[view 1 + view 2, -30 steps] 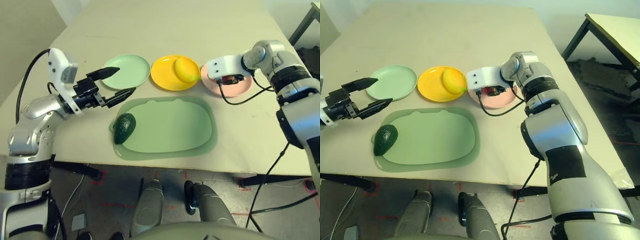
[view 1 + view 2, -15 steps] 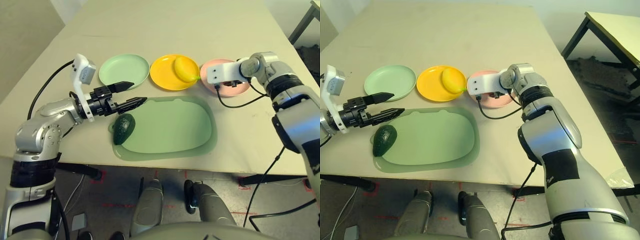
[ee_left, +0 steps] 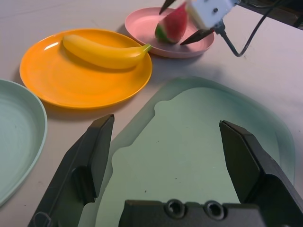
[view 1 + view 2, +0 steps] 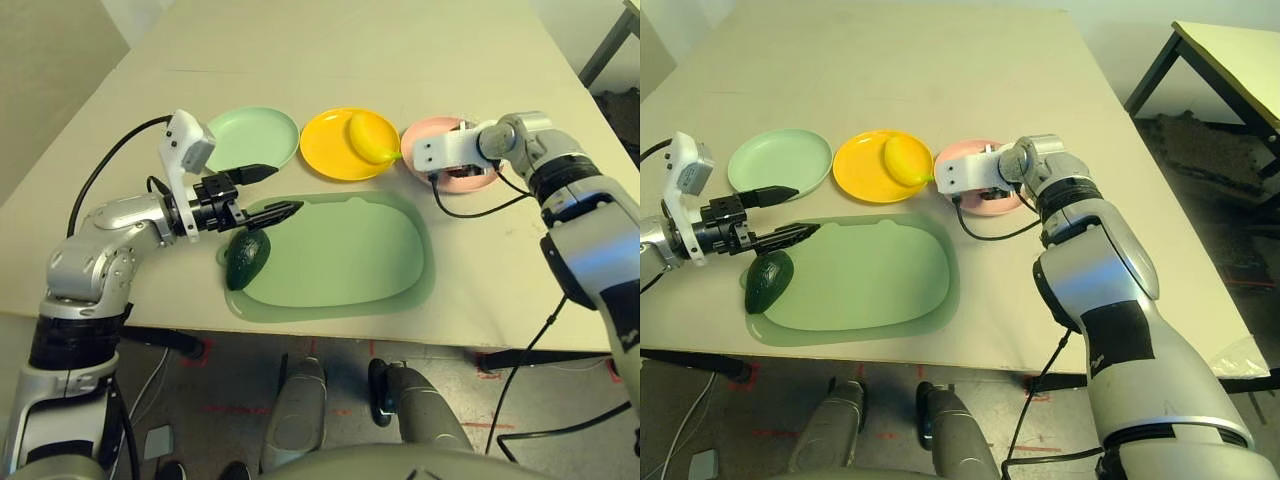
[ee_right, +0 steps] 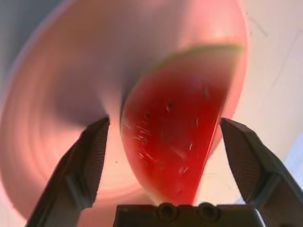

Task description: Place the fruits into color-matched plates.

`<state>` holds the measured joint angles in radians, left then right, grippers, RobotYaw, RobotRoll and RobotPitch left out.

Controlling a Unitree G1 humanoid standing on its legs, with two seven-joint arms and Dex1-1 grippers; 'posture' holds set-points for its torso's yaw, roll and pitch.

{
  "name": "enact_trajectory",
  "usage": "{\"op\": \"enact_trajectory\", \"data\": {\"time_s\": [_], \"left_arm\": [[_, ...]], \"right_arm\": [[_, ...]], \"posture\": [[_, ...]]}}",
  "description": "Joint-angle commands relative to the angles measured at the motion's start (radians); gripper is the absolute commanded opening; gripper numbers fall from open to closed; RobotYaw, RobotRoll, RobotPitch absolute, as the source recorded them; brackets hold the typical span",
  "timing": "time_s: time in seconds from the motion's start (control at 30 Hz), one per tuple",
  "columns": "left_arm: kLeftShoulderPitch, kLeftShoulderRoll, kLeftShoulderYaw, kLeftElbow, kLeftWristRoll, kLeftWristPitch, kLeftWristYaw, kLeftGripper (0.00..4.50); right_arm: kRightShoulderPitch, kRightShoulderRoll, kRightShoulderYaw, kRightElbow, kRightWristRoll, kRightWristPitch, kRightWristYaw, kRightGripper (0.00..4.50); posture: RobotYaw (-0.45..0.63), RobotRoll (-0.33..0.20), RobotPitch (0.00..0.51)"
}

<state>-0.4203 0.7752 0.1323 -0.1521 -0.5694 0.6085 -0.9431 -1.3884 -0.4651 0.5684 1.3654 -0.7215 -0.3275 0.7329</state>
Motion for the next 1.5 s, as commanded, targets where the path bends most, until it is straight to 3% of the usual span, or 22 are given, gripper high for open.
{"op": "enact_trajectory", "data": {"time_s": [0.03, 0.2, 0.33, 0.5, 0.7, 0.83, 0.97, 1.2, 1.5], "left_arm": [[-0.009, 0.005, -0.020, 0.031, 0.025, -0.025, -0.023, 4.50], [-0.023, 0.020, -0.017, 0.085, 0.056, -0.065, -0.055, 4.50], [-0.013, 0.069, 0.010, 0.131, 0.081, -0.114, -0.100, 4.50], [0.037, 0.145, 0.070, 0.176, 0.087, -0.203, -0.174, 4.50], [0.155, 0.256, 0.186, 0.210, 0.087, -0.318, -0.289, 4.50], [0.189, 0.331, 0.249, 0.256, 0.105, -0.429, -0.374, 4.50], [0.173, 0.376, 0.249, 0.315, 0.133, -0.528, -0.435, 4.50], [0.115, 0.409, 0.181, 0.427, 0.206, -0.729, -0.530, 4.50], [0.089, 0.429, 0.083, 0.571, 0.299, -1.049, -0.650, 4.50]], "right_arm": [[-0.041, -0.025, 0.002, 0.000, -0.002, -0.035, 0.064, 4.48], [-0.123, -0.058, -0.047, -0.025, 0.067, -0.092, 0.276, 4.48], [-0.175, -0.065, -0.133, -0.081, 0.194, -0.127, 0.487, 4.48], [-0.145, -0.049, -0.261, -0.211, 0.382, -0.078, 0.640, 4.48], [0.092, -0.030, -0.448, -0.594, 0.661, 0.314, 0.664, 4.48], [0.381, -0.041, -0.551, -0.972, 0.819, 0.659, 0.579, 4.48], [0.605, -0.021, -0.634, -1.207, 0.964, 0.860, 0.490, 4.48], [0.916, 0.007, -0.653, -1.447, 1.089, 0.814, 0.423, 4.48], [1.016, -0.008, -0.628, -1.377, 1.139, 0.684, 0.478, 4.48]], "posture": [[0.12, 0.000, 0.228], [0.10, 0.000, 0.221], [0.08, 0.000, 0.218], [0.09, 0.000, 0.218], [0.11, 0.000, 0.214], [0.11, 0.000, 0.209], [0.09, 0.000, 0.208], [0.08, 0.000, 0.205], [0.11, 0.000, 0.194]]}}
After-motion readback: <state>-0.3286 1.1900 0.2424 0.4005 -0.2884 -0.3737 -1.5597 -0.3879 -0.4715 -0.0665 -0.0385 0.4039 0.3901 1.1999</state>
